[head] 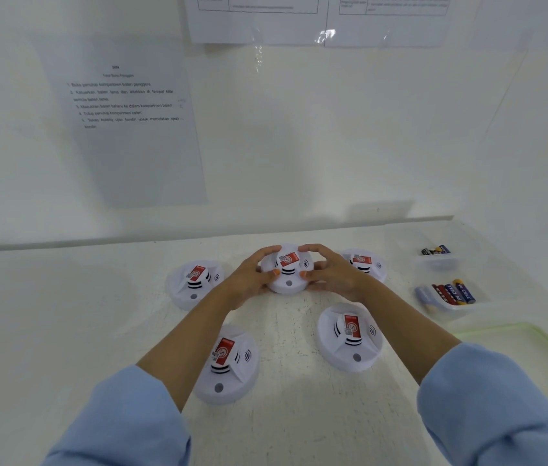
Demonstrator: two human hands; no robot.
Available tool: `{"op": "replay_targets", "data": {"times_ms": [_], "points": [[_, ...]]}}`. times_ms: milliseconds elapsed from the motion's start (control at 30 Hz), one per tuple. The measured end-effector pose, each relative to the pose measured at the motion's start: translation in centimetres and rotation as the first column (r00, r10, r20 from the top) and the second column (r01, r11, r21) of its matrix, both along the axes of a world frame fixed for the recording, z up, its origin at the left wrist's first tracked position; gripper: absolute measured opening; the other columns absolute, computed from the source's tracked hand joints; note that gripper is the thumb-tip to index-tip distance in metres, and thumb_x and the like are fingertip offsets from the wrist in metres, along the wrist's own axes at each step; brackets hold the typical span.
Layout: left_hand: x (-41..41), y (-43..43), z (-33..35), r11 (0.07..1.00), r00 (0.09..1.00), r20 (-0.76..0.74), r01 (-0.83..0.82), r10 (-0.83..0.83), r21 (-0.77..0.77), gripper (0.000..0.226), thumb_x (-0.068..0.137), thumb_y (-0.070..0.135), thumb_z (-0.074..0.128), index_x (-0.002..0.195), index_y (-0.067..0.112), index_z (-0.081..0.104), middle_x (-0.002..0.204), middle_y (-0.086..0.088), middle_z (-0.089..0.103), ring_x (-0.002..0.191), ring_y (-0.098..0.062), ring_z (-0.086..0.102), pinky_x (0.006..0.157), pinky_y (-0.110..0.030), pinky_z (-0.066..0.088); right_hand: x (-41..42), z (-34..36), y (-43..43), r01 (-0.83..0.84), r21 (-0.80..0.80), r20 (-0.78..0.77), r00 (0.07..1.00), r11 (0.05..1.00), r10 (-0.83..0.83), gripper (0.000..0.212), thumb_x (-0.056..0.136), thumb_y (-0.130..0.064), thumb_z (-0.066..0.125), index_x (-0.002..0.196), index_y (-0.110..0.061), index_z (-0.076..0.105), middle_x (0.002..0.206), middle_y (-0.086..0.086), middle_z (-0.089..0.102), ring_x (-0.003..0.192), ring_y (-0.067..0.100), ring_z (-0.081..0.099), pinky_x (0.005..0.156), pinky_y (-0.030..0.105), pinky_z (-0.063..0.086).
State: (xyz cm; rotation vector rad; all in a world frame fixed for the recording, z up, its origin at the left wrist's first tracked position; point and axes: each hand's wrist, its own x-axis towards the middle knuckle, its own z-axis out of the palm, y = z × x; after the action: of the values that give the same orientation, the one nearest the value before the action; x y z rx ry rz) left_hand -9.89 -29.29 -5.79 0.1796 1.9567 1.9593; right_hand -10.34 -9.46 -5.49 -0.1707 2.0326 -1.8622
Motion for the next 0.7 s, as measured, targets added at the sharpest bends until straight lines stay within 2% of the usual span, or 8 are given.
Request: {"op": "replay_targets", "data": {"times_ms": [100,233,367,467,567,700], "points": [[-0.21,0.34,-0.11,0.998,0.998,-0.063,-0.008,0.005,-0.059,0.044,0.089,0.004,0.057,0.128,0.023,0.046,0.133,-0.015,0.050,0.117,-0.032,0.052,0.084,-0.033,0.053,-0.07,0.05,0.27,0.001,0.019,-0.039,0.999,1.000,-0.001,0.046,0.082,0.000,0.063,0.117,-0.024,0.048,0.116,0.024,0.059,0.096,0.026,0.061,0.083,0.033,0.055],[-0.20,0.78,-0.29,0.989,0.992,-0.125,-0.051,0.034,-0.138,0.044,0.090,0.003,0.056,0.129,0.020,0.047,0.130,-0.012,0.049,0.109,-0.025,0.052,0.076,-0.024,0.053,-0.06,-0.03,0.48,-0.002,0.042,-0.047,0.999,0.999,0.004,0.046,0.082,0.000,0.063,0.118,-0.023,0.047,0.113,0.021,0.060,0.092,0.021,0.062,0.075,0.025,0.057],[-0.43,0.93,-0.46,0.981,0.985,-0.170,-0.070,0.039,-0.182,0.043,0.089,0.000,0.056,0.127,0.019,0.049,0.132,-0.009,0.047,0.109,-0.024,0.050,0.079,-0.028,0.052,0.02,-0.11,0.45,0.013,0.084,-0.077,0.997,0.996,-0.007,0.047,0.082,-0.001,0.063,0.120,-0.021,0.046,0.112,0.016,0.058,0.091,0.018,0.060,0.074,0.022,0.056],[-0.63,0.80,-0.65,0.964,0.975,-0.219,-0.089,0.033,-0.249,0.043,0.089,0.002,0.057,0.128,0.019,0.049,0.134,-0.008,0.048,0.112,-0.022,0.049,0.089,-0.030,0.048,0.01,-0.07,0.19,0.029,0.138,-0.113,0.993,0.990,-0.013,0.047,0.083,-0.003,0.064,0.122,-0.020,0.046,0.119,0.016,0.056,0.096,0.018,0.058,0.070,0.019,0.056],[-0.72,0.74,-0.80,0.958,0.973,-0.228,-0.095,0.033,-0.269,0.043,0.089,0.004,0.057,0.129,0.017,0.048,0.135,-0.008,0.048,0.111,-0.018,0.049,0.091,-0.028,0.044,-0.07,-0.11,-0.04,0.048,0.173,-0.116,0.993,0.984,-0.028,0.049,0.083,-0.004,0.064,0.127,-0.015,0.046,0.124,0.016,0.054,0.105,0.024,0.055,0.071,0.020,0.055],[-0.70,0.84,-0.79,0.955,0.975,-0.218,-0.110,0.049,-0.275,0.044,0.090,0.004,0.056,0.132,0.015,0.047,0.135,-0.009,0.049,0.110,-0.018,0.049,0.091,-0.028,0.044,-0.18,-0.28,-0.22,0.060,0.214,-0.120,0.992,0.975,-0.035,0.050,0.084,-0.005,0.063,0.130,-0.014,0.045,0.126,0.015,0.054,0.109,0.023,0.054,0.076,0.022,0.053]]}}
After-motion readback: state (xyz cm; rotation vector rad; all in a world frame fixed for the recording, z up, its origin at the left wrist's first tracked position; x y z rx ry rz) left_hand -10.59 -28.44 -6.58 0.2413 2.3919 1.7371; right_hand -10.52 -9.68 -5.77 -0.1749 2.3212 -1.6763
